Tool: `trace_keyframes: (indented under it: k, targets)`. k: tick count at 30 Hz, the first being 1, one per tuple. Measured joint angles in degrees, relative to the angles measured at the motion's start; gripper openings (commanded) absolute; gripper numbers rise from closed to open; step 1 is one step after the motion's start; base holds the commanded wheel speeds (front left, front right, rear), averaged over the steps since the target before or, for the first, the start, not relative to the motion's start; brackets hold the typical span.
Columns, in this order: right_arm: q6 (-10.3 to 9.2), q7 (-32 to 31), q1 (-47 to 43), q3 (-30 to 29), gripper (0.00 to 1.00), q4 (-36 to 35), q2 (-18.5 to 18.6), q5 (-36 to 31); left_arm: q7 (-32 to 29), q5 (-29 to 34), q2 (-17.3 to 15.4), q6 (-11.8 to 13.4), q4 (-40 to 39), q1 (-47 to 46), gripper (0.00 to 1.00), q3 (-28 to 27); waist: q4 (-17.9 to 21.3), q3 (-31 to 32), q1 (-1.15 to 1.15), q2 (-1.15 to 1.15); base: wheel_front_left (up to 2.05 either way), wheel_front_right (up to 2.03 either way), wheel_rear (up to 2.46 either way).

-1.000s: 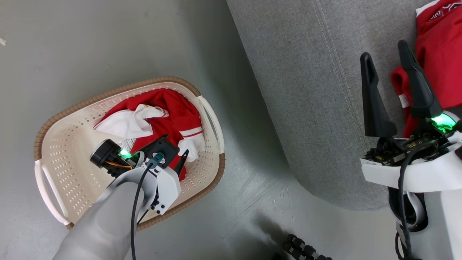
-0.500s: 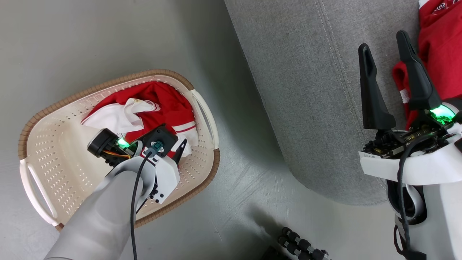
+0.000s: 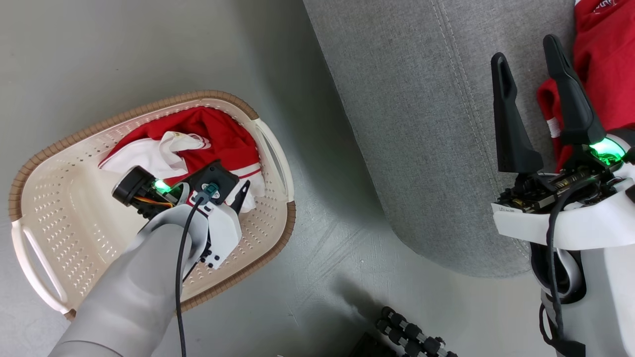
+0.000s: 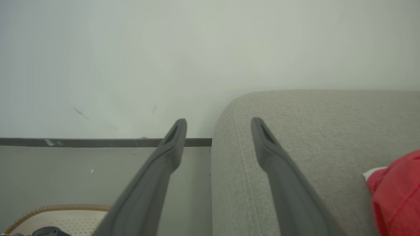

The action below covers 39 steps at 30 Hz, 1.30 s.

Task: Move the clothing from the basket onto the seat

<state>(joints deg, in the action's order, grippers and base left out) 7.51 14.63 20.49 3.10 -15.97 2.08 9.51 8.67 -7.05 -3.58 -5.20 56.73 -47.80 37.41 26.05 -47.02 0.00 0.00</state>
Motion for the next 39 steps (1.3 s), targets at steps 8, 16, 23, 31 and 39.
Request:
trace_keyframes:
  k: [8,16,23,31,39]
  targets:
    - [0.00,0.0,0.0,0.7,1.00,0.0,0.0,0.0,1.0,0.0,0.2,0.0,1.7,-1.6,1.00,0.3,0.5,-0.7,0.00,0.00,0.00,0.00,0.00]
    - [0.00,0.0,0.0,0.8,1.00,-0.1,0.0,0.0,1.1,0.0,0.3,0.6,3.9,-2.4,1.00,0.8,0.4,-1.5,0.00,0.00,0.00,0.00,0.00]
    - [0.00,0.0,0.0,0.1,1.00,-0.4,0.0,-0.2,1.1,0.0,0.4,1.2,5.2,-3.2,1.00,2.2,0.0,-2.1,0.00,0.00,0.00,0.00,0.00]
    - [0.00,0.0,-0.1,0.2,1.00,-0.5,0.0,-0.7,1.7,-1.8,0.5,1.1,4.1,-3.3,0.00,3.8,-0.4,-2.7,0.00,0.00,0.00,0.00,0.00]
    - [0.00,0.0,0.0,0.9,1.00,-0.2,0.0,-0.7,3.2,-4.1,0.5,1.0,1.7,-3.4,0.00,4.4,-0.5,-2.8,0.00,0.00,0.00,0.00,0.00]
